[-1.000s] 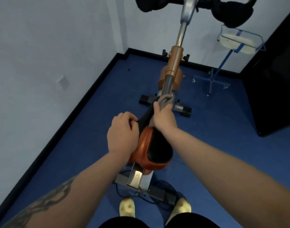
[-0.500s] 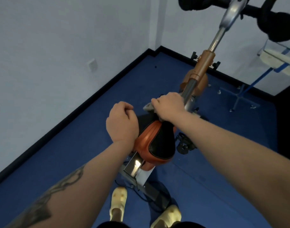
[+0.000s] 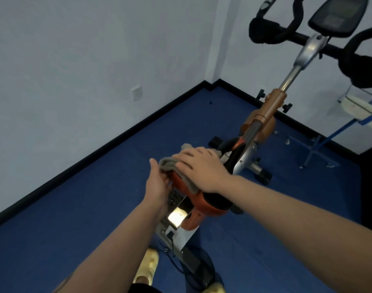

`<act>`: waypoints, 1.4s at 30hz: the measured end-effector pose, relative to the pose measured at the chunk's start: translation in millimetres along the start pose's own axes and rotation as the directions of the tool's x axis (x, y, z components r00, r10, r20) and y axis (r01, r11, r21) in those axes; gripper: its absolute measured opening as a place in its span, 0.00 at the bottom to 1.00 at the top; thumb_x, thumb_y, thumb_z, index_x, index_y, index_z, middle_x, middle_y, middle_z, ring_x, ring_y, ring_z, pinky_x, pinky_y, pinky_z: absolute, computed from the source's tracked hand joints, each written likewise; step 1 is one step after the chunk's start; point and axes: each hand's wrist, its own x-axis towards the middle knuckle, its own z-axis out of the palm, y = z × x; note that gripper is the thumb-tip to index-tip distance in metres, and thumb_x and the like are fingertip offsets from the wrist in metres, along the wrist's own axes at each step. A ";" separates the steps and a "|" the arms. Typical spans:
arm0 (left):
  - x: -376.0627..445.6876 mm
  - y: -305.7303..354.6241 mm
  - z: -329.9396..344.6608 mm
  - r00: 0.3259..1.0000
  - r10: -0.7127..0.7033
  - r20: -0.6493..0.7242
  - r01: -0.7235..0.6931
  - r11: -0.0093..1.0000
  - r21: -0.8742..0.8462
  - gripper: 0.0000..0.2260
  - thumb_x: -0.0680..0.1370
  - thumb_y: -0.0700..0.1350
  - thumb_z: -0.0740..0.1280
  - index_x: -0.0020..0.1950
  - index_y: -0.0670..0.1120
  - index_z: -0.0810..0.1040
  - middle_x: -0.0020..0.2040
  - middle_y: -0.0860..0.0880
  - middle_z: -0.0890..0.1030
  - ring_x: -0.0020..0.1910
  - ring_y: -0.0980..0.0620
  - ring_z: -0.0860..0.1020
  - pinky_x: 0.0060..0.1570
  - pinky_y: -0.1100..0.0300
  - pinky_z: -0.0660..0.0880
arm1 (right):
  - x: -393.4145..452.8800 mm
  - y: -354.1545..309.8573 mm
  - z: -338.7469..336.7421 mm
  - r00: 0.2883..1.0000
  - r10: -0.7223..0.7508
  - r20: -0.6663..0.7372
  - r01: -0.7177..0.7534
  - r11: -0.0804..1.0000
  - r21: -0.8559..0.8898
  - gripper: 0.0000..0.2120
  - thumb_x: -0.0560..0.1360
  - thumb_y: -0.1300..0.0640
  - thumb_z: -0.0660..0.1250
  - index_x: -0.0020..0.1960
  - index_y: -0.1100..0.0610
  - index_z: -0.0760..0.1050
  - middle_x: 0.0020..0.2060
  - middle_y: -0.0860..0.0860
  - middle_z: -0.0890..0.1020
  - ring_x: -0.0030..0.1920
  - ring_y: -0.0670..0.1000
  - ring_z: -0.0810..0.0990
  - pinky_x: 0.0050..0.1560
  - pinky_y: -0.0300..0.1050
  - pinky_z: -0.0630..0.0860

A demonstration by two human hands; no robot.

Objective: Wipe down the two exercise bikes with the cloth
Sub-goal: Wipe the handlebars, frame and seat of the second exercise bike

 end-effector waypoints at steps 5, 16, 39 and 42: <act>3.7 12.6 -5.1 0.999 -0.021 0.029 0.018 0.995 0.102 0.30 0.82 0.64 0.45 0.73 0.46 0.68 0.68 0.48 0.75 0.67 0.50 0.72 0.70 0.51 0.66 | 24.4 11.9 -14.8 0.961 0.270 0.057 -0.251 0.942 -0.225 0.20 0.82 0.43 0.46 0.59 0.46 0.75 0.57 0.53 0.80 0.57 0.60 0.76 0.52 0.52 0.64; 12.8 13.5 -9.5 0.993 0.061 0.105 -0.076 0.986 0.151 0.26 0.82 0.62 0.47 0.61 0.49 0.78 0.54 0.50 0.84 0.54 0.56 0.81 0.52 0.62 0.77 | 6.8 -39.6 5.7 0.950 0.288 -0.119 -0.306 0.937 -0.172 0.18 0.80 0.42 0.52 0.61 0.47 0.74 0.60 0.50 0.76 0.61 0.55 0.71 0.66 0.52 0.62; 47.9 14.8 28.3 0.779 0.350 0.520 -0.604 0.197 0.772 0.16 0.81 0.57 0.51 0.53 0.54 0.76 0.45 0.56 0.79 0.45 0.55 0.77 0.43 0.53 0.75 | -32.8 -45.9 16.2 0.562 0.817 -0.125 -0.799 0.576 0.171 0.28 0.82 0.41 0.45 0.79 0.51 0.53 0.79 0.56 0.43 0.76 0.62 0.51 0.75 0.56 0.55; 46.9 13.3 28.7 0.757 0.353 0.550 -0.630 0.173 0.757 0.19 0.80 0.59 0.48 0.52 0.54 0.75 0.45 0.55 0.79 0.43 0.55 0.77 0.42 0.52 0.76 | -51.5 -46.8 21.8 0.586 0.797 -0.144 -0.781 0.604 0.161 0.27 0.82 0.40 0.47 0.78 0.49 0.54 0.79 0.54 0.44 0.77 0.60 0.52 0.74 0.55 0.57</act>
